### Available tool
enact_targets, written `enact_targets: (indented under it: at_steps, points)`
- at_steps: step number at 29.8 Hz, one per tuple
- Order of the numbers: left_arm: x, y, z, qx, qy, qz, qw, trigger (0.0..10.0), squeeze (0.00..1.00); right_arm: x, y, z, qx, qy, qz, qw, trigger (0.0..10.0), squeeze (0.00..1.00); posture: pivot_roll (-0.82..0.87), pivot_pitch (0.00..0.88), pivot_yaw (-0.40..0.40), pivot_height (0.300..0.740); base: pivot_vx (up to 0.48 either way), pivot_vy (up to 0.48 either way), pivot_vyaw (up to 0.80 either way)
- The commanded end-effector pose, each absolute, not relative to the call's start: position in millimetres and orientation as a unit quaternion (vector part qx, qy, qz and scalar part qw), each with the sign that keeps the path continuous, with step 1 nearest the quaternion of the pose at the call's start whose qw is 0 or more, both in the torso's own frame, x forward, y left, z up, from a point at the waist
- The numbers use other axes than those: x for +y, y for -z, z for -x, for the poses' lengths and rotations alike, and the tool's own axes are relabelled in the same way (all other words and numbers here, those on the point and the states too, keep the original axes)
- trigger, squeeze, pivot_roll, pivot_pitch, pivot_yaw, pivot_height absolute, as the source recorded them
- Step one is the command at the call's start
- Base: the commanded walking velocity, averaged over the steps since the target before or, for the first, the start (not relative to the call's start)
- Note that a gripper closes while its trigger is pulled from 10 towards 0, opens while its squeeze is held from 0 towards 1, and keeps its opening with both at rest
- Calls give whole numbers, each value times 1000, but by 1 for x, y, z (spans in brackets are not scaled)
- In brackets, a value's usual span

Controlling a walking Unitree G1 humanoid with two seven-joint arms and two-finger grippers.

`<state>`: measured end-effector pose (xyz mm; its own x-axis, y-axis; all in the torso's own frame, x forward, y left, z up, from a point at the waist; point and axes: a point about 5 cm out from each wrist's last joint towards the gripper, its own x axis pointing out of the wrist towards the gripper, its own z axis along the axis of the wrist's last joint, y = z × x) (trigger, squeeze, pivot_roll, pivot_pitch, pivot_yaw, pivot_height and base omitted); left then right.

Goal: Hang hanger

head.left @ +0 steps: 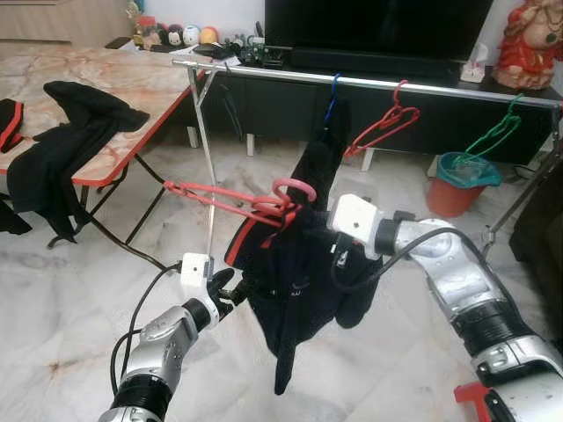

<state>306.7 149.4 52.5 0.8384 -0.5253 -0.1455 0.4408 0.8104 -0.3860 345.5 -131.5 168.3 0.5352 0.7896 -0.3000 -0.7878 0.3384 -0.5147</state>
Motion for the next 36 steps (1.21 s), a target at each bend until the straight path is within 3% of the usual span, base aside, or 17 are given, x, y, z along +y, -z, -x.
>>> enact_targets:
  at_steps: [1,11,12,13,24,26,27,36]
  points:
    - [150,-55,-309,119,257,171,944,10000,0,-125,-182,-345,-32,-487,311,816,0,0,13,0,-25,740,0,0,0]
    - [146,-49,-305,131,278,188,933,10000,0,-118,-186,-346,-37,-485,295,822,0,0,12,0,-12,740,0,0,0]
    - [146,-49,-305,130,276,186,934,7882,0,-116,-187,-346,-38,-485,292,824,0,0,14,0,-11,740,0,0,0]
    - [147,-49,-306,128,274,186,935,0,0,-114,-188,-345,-41,-487,290,823,0,0,13,0,-9,740,0,0,0]
    - [152,-51,-306,119,274,191,935,0,0,-110,-191,-345,-45,-487,286,824,0,0,20,0,-6,740,0,0,0]
    - [155,-51,-307,118,263,181,940,2549,0,-110,-192,-345,-44,-487,287,824,0,0,24,0,-5,740,0,0,0]
    - [158,-50,-307,119,253,179,943,10000,0,-110,-192,-345,-44,-487,287,824,0,0,24,0,-5,740,0,0,0]
    - [164,-46,-306,127,239,174,947,10000,0,-110,-195,-346,-45,-487,290,823,0,0,26,0,-4,740,0,0,0]
